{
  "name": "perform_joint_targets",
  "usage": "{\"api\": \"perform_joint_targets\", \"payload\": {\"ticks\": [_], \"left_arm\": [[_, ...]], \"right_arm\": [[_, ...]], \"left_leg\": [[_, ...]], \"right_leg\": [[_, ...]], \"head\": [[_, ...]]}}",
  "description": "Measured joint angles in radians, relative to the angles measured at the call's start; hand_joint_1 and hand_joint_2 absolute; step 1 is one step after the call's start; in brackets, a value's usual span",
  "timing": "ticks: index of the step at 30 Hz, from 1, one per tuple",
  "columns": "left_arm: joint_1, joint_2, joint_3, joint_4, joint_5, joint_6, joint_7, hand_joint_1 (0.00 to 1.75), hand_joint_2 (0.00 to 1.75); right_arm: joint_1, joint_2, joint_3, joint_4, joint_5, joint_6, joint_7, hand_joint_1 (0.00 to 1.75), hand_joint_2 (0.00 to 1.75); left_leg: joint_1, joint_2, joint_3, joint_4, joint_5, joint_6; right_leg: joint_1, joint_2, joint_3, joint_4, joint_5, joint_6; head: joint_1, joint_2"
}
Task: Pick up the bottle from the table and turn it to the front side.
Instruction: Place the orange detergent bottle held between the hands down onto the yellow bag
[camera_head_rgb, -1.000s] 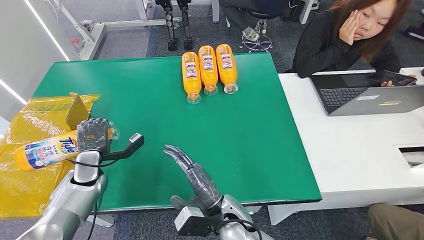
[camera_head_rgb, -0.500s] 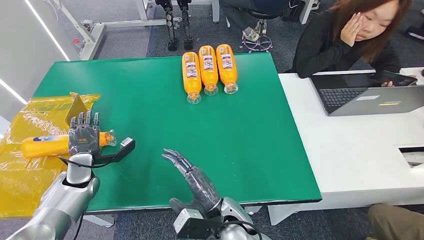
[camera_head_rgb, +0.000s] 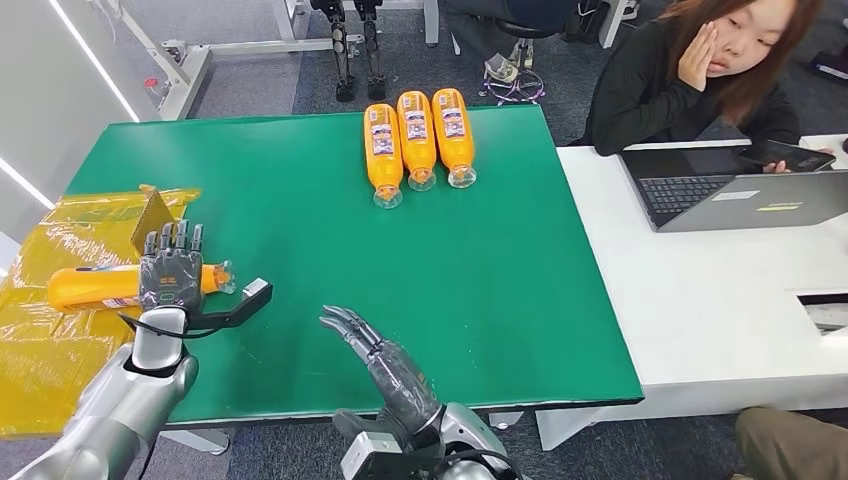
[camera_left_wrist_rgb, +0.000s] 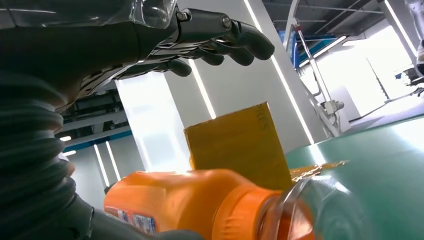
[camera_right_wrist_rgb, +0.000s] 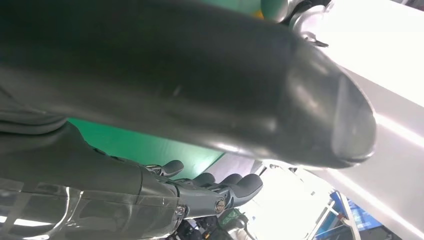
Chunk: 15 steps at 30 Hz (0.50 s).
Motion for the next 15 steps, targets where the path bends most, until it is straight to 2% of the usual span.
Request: {"api": "perform_joint_targets", "payload": {"ticks": [3,5,11,15], "left_arm": [[0.02,-0.005,0.0,-0.055,0.005,0.018,-0.046,0.0,1.75],[0.058,-0.005,0.0,-0.139,0.01,0.006,-0.067,0.0,1.75],[0.249,0.0,0.0,-0.536,0.058,-0.084,-0.097,0.0,1.75],[0.371,0.01,-0.001,-0.769,0.12,-0.095,-0.122,0.0,1.75]], "right_arm": [[0.019,0.0,-0.013,-0.011,0.021,-0.004,0.007,0.0,0.0],[0.032,-0.001,-0.027,-0.02,0.032,-0.006,0.009,0.0,0.0],[0.061,-0.008,-0.084,-0.035,0.052,-0.027,0.014,0.0,0.0],[0.075,-0.016,-0.116,-0.039,0.055,-0.056,0.01,0.0,0.0]], "left_leg": [[0.0,0.0,0.0,0.0,0.0,0.0],[0.0,0.0,0.0,0.0,0.0,0.0],[-0.001,0.0,-0.001,0.0,-0.001,0.0],[-0.001,0.0,-0.001,0.0,-0.001,0.0]], "right_leg": [[0.0,0.0,0.0,0.0,0.0,0.0],[0.0,0.0,0.0,0.0,0.0,0.0],[-0.001,0.0,0.0,-0.001,0.0,0.0],[-0.001,0.0,-0.001,-0.001,0.0,0.0]], "head": [[0.0,0.0],[0.0,0.0],[0.0,0.0],[0.0,0.0]]}}
